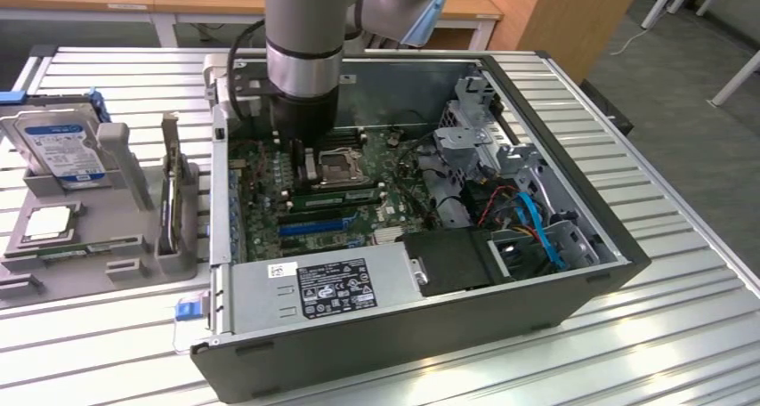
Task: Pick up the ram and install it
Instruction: 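Press down the ram until it locks into place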
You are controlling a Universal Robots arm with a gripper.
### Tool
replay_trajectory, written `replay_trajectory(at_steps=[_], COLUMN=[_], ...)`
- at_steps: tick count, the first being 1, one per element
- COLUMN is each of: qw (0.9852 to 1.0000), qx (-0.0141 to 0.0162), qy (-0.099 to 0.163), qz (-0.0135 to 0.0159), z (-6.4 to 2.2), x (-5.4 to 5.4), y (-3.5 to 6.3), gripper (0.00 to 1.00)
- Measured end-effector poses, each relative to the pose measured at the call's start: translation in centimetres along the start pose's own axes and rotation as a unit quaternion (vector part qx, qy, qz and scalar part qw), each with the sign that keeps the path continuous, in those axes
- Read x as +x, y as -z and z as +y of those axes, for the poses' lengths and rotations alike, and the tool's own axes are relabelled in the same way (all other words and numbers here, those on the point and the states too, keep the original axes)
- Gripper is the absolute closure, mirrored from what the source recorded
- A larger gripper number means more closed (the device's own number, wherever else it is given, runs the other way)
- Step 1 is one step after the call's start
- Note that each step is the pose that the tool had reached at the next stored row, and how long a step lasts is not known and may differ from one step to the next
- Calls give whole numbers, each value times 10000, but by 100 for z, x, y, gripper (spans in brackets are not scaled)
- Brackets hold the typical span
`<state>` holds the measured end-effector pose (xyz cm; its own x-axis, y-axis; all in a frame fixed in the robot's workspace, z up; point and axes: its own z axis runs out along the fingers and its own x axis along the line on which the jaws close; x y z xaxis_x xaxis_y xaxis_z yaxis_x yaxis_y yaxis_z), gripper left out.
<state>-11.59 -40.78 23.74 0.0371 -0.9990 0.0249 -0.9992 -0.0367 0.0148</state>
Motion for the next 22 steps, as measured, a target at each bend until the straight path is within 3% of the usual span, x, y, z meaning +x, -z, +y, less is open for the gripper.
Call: replay_trajectory(at_steps=[6, 14, 22], qw=[10000, 10000, 10000], qx=[-4, -27, -36], qy=[0, 2, 17], qz=[2, 0, 0], z=[-24, -336, -555], x=[2, 13, 22], y=[32, 36, 39], gripper=[89, 89, 89])
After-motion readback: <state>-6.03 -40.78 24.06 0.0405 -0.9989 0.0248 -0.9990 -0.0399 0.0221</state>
